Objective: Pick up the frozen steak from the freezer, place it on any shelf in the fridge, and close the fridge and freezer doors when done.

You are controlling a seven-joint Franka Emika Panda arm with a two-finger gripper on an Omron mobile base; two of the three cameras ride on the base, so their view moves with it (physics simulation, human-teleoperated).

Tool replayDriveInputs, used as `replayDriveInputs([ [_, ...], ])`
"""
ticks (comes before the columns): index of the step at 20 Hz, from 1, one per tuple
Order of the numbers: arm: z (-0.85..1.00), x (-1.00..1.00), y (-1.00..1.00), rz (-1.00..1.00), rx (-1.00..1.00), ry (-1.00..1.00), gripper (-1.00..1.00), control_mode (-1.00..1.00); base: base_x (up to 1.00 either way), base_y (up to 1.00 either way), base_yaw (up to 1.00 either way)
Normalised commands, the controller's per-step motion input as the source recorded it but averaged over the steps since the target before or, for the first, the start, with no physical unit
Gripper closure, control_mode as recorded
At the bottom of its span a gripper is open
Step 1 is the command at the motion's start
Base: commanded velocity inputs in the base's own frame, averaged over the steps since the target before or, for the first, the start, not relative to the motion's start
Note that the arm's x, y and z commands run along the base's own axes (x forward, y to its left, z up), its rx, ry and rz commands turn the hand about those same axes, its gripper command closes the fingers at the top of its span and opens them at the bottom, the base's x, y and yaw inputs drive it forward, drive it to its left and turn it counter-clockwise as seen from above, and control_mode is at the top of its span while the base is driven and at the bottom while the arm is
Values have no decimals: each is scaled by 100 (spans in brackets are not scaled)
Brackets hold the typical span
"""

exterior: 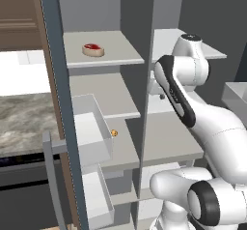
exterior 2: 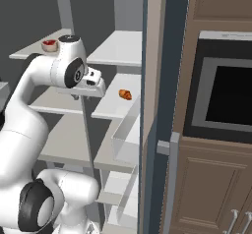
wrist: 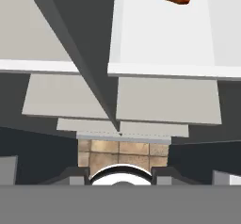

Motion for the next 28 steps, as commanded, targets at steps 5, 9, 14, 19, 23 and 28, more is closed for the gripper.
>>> replayDriveInputs([
  [5, 0, -3, 10, 0, -4, -8, -100, -100, 0, 0, 0],
  [9, 0, -32, 17, 0, -8, -18, -100, -100, 0, 0, 0],
  [14, 0, -50, 17, 0, -2, -8, -100, -100, 0, 0, 0],
  [19, 0, -67, 6, 0, 0, -2, -100, -100, 0, 0, 0],
  [23, 0, -70, 6, 0, 0, -6, -100, -100, 0, 0, 0],
  [28, 1, -13, 2, 1, 0, -3, -100, -100, 0, 0, 0],
])
